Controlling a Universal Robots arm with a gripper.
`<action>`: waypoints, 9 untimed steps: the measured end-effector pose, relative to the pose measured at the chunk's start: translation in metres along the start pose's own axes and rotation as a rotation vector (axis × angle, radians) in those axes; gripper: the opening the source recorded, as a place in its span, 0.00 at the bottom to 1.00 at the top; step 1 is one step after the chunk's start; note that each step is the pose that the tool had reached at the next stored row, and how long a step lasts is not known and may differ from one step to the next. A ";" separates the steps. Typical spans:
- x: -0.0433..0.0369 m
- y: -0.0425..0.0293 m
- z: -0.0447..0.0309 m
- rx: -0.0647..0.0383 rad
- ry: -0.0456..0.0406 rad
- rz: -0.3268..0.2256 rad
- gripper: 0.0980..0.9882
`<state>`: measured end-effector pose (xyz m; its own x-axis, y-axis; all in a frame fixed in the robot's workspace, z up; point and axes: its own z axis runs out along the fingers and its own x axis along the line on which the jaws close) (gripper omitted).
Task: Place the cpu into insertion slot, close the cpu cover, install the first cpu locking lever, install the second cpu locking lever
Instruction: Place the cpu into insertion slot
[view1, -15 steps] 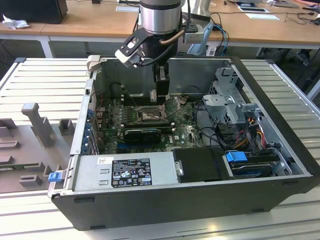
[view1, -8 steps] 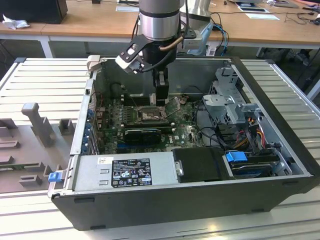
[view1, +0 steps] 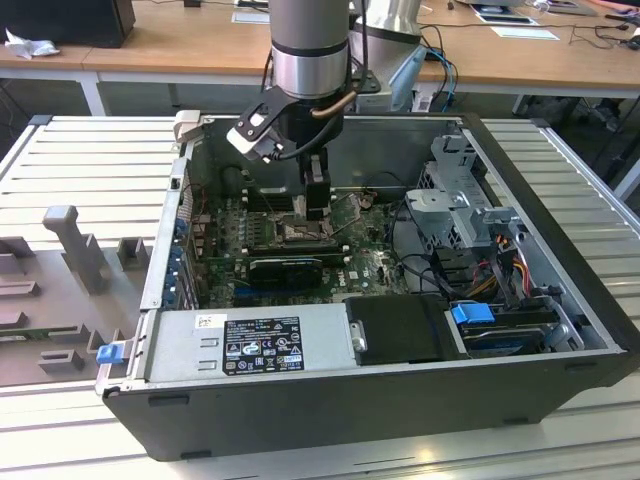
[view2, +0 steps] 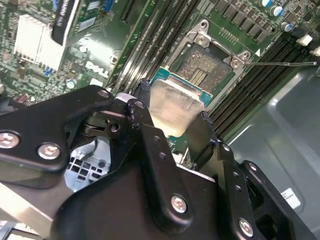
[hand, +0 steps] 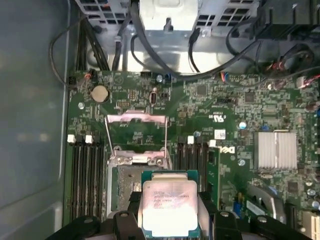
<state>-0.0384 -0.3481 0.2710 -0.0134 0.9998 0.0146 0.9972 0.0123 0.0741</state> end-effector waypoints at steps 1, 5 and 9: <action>0.0015 -0.0019 0.0020 0.000 0.0001 0.000 0.48; 0.0106 -0.0045 0.0102 0.000 0.0000 0.001 0.48; 0.0179 -0.0055 0.0199 0.000 -0.0013 0.019 0.48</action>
<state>-0.0426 -0.3300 0.2510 0.0054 0.9999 0.0147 0.9972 -0.0065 0.0741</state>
